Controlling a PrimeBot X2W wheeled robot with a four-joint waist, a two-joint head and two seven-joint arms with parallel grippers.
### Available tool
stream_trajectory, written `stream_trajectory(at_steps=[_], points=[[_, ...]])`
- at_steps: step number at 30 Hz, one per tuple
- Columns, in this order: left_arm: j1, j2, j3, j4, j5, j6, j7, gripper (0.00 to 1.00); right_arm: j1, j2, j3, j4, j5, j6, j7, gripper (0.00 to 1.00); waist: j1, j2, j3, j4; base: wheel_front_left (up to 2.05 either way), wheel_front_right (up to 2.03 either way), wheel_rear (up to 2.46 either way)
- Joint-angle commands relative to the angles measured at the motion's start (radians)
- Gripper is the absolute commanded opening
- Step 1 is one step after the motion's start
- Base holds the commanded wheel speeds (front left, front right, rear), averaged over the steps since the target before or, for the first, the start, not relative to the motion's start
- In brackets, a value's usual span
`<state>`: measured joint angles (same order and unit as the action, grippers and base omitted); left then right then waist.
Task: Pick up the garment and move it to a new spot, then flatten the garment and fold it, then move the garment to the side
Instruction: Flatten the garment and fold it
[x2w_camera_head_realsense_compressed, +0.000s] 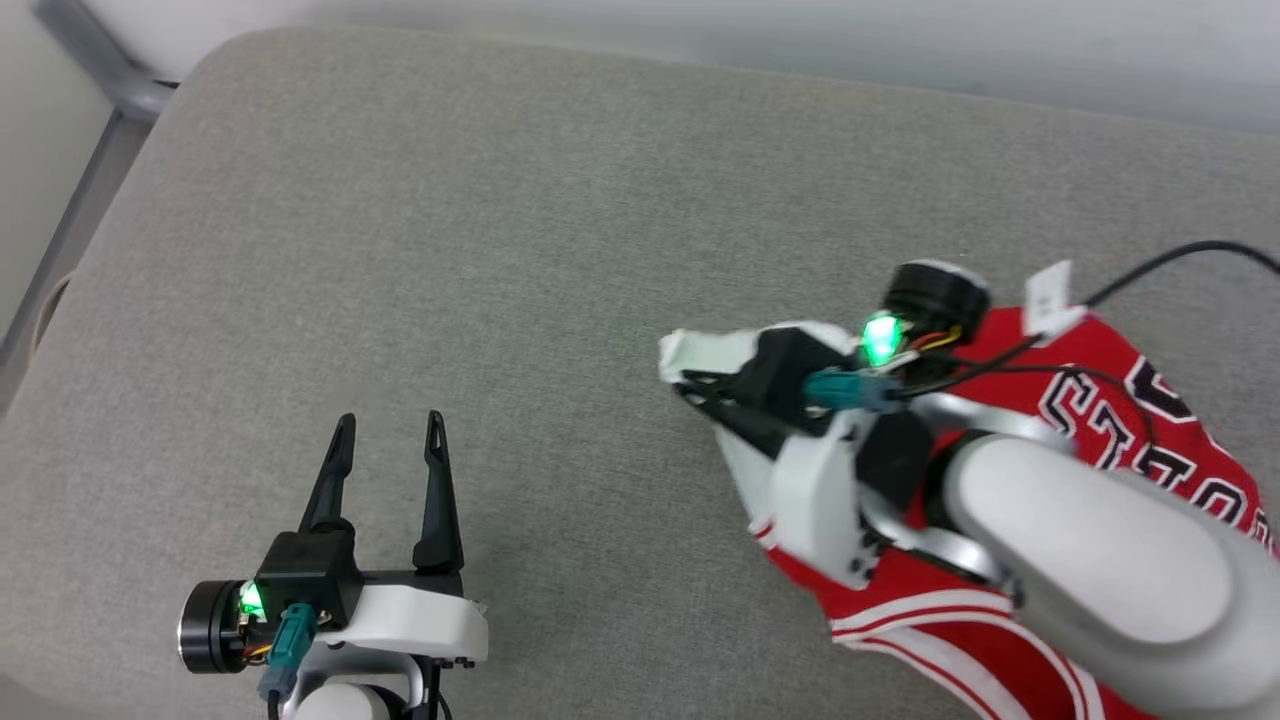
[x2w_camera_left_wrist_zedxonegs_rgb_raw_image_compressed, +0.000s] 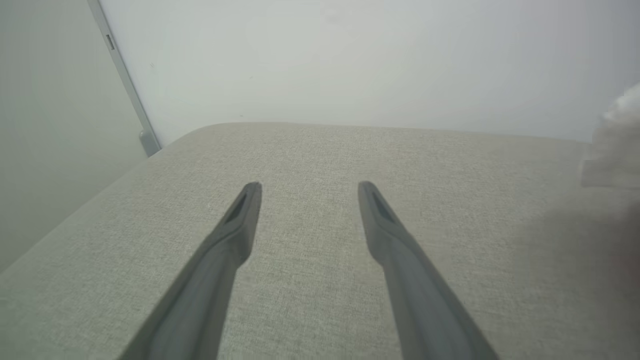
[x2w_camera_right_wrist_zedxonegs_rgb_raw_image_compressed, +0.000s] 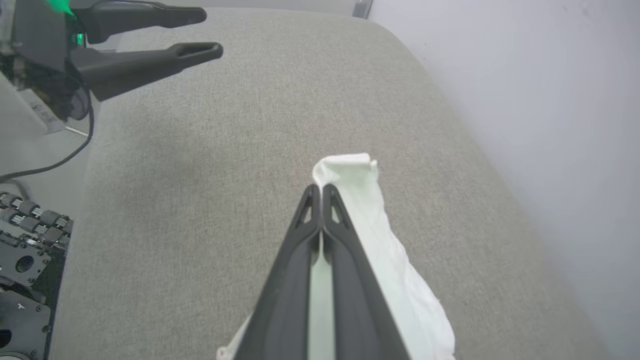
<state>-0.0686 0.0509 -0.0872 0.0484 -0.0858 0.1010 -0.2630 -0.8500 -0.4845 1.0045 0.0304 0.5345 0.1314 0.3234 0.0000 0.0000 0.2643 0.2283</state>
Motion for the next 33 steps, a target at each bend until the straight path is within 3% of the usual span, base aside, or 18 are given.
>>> stream_trajectory(at_steps=[1,10,18,19,21,27,33], points=[[0.003,-0.001,-0.001,-0.002,-0.005,0.004,-0.002,1.00,-0.023,0.045,0.025,0.034,0.004,-0.001,0.003,0.00,0.0000,0.0000,0.010,0.019,0.00,0.00,0.00],[-0.015,-0.001,-0.011,0.011,-0.020,0.008,-0.002,1.00,-0.046,0.195,0.252,0.287,0.059,-0.001,0.006,0.00,0.0000,0.0000,0.036,0.049,0.00,0.00,0.00],[-0.020,-0.001,-0.017,0.019,-0.024,0.014,-0.002,1.00,0.038,0.257,0.278,0.405,0.036,-0.001,0.059,0.00,0.0000,0.0000,0.042,0.049,0.00,0.00,0.00],[-0.019,-0.001,-0.016,0.021,-0.023,0.016,-0.002,1.00,0.042,0.258,0.278,0.410,0.038,-0.001,0.046,0.18,0.0000,0.0000,0.040,0.045,0.00,0.00,0.00],[-0.014,-0.001,-0.010,0.024,-0.018,0.019,-0.002,1.00,0.039,0.263,0.277,0.412,0.041,-0.001,0.015,1.00,0.0000,0.0000,0.031,0.033,0.00,0.00,0.00],[0.006,-0.001,0.009,0.029,-0.004,0.012,-0.002,1.00,-0.002,0.246,0.263,0.408,0.076,-0.001,-0.162,1.00,0.0000,0.0000,-0.018,-0.006,0.00,0.00,0.00],[0.029,-0.001,0.033,0.018,0.009,-0.001,-0.002,1.00,0.035,0.194,0.137,0.352,0.066,-0.001,-0.312,1.00,0.0000,0.0000,-0.063,-0.047,0.00,0.00,0.00]])
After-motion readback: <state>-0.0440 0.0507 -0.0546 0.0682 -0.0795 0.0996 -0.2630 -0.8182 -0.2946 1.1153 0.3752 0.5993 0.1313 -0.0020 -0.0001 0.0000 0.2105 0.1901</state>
